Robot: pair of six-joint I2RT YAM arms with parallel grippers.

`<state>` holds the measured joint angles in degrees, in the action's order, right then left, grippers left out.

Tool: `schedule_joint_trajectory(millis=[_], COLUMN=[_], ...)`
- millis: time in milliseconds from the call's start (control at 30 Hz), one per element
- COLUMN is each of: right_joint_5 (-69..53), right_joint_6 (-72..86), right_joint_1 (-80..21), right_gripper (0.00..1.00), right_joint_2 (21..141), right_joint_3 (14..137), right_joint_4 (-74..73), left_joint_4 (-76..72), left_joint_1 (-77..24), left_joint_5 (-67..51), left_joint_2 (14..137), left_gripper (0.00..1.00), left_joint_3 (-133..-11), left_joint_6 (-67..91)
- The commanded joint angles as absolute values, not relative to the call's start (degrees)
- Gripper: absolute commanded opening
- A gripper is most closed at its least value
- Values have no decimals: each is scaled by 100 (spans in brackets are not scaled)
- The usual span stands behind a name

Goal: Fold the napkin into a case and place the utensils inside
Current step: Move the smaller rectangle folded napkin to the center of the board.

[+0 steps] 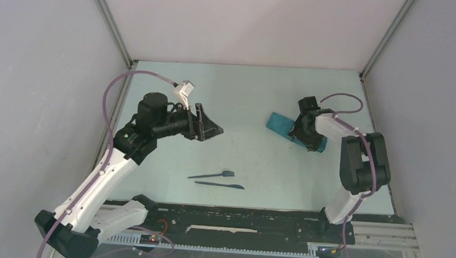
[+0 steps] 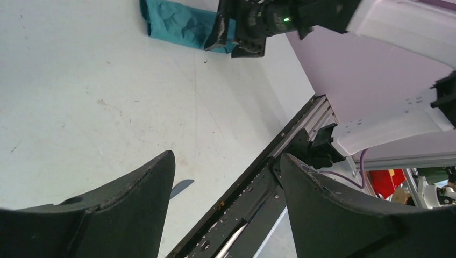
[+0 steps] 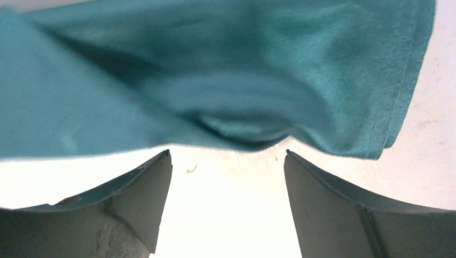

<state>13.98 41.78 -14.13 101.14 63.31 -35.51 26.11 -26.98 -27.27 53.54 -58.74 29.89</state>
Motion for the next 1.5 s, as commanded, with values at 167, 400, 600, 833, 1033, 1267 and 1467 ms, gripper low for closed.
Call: schedule_joint_trajectory(millis=[167, 400, 600, 833, 1033, 1267, 1467], right_joint_5=[-303, -1276, -1865, -2312, -3005, -2963, -3047], right_joint_6=[2850, 3575, 4222, 4503, 4525, 4126, 4126], right_joint_1=[-1094, 42, 1220, 2121, 2338, 2337, 2347], right_gripper=[89, 91, 83, 65, 67, 74, 65], right_joint_2=[8638, 8019, 8356, 9056, 9601, 8746, 8752], right_joint_3=[5671, 4315, 3946, 4165, 4445, 3764, 3666], right_joint_4=[-3513, -2185, -1043, -58, 121, -571, -524], left_joint_4=[1496, 543, 563, 765, 916, 925, 858], left_joint_1=[-2707, -2724, -2725, -2725, -2725, -2724, -2725], left_joint_5=[-3303, -3847, -3773, -3687, -3692, -3729, -3780], left_joint_2=[6095, 6633, 6591, 6528, 6535, 6510, 6494], left_gripper=[78, 77, 78, 78, 78, 78, 78], left_joint_3=[-5771, -5478, -5538, -5580, -5726, -5717, -5723], left_joint_6=[3532, 4268, 4288, 4194, 4116, 4113, 4166])
